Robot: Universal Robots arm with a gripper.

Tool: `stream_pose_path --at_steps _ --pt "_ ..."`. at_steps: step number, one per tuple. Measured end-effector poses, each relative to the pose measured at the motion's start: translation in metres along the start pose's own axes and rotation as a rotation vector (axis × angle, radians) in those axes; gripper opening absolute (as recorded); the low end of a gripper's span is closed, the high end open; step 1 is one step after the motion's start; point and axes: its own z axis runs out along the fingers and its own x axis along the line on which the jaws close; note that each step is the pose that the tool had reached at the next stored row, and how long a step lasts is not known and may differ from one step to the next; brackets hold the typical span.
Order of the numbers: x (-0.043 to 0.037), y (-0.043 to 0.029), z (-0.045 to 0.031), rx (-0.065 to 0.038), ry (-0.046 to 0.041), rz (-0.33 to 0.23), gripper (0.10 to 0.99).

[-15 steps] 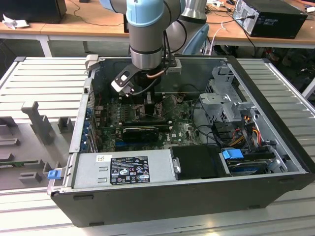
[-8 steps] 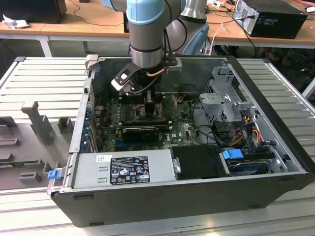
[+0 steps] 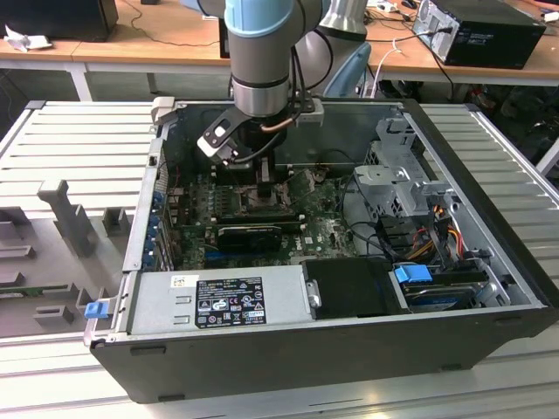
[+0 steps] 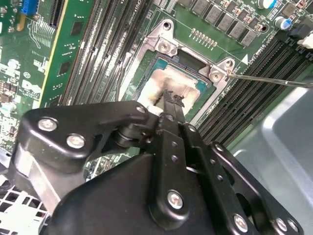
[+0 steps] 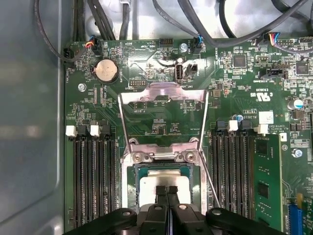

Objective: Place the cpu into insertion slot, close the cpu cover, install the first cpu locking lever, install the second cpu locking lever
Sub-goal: 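Place the cpu into insertion slot, then close the cpu cover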

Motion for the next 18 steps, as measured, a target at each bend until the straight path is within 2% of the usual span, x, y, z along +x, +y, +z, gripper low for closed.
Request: stream_pose_path --at_steps 8,13,14,18 --pt "0.0001 0.0002 -0.0034 0.000 -0.0054 0.003 0.106" --pt "0.0001 0.0007 -0.0111 0.000 -0.0160 0.004 0.106" --pt "0.0001 0.0008 -0.0111 -0.001 -0.0161 0.005 0.106" --pt "0.0000 0.0092 -0.0105 0.000 -0.0164 0.007 0.106"
